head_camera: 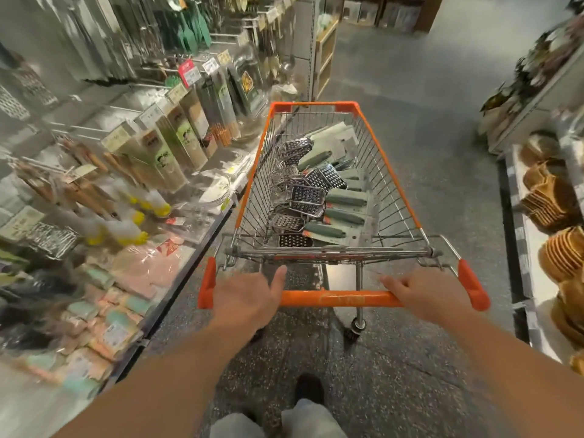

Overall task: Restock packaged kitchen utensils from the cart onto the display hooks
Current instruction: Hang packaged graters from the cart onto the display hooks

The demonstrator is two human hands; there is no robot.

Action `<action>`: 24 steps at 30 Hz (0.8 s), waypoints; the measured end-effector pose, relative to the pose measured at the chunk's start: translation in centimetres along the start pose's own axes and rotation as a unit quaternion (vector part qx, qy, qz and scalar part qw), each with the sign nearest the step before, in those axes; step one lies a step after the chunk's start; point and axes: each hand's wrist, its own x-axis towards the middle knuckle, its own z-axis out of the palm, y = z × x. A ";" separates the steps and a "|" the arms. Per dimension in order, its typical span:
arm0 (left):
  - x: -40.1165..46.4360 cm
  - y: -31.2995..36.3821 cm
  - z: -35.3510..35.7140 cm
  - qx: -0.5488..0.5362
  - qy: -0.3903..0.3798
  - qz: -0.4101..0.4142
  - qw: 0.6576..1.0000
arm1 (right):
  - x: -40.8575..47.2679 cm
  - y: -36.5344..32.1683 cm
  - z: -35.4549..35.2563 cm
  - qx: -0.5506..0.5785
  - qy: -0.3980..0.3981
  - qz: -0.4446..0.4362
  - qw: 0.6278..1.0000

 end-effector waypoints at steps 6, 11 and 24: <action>1.1 3.3 -0.9 0.024 -0.059 -0.011 0.998 | 2.0 3.4 -0.6 0.019 -0.001 0.013 1.000; 2.5 3.7 -0.9 0.002 -0.110 0.001 0.994 | 2.8 3.3 -2.1 0.089 -0.011 0.062 0.994; 8.9 -2.0 -4.6 -0.391 -0.167 0.045 0.904 | 8.3 -12.4 -4.1 0.233 0.121 0.064 0.963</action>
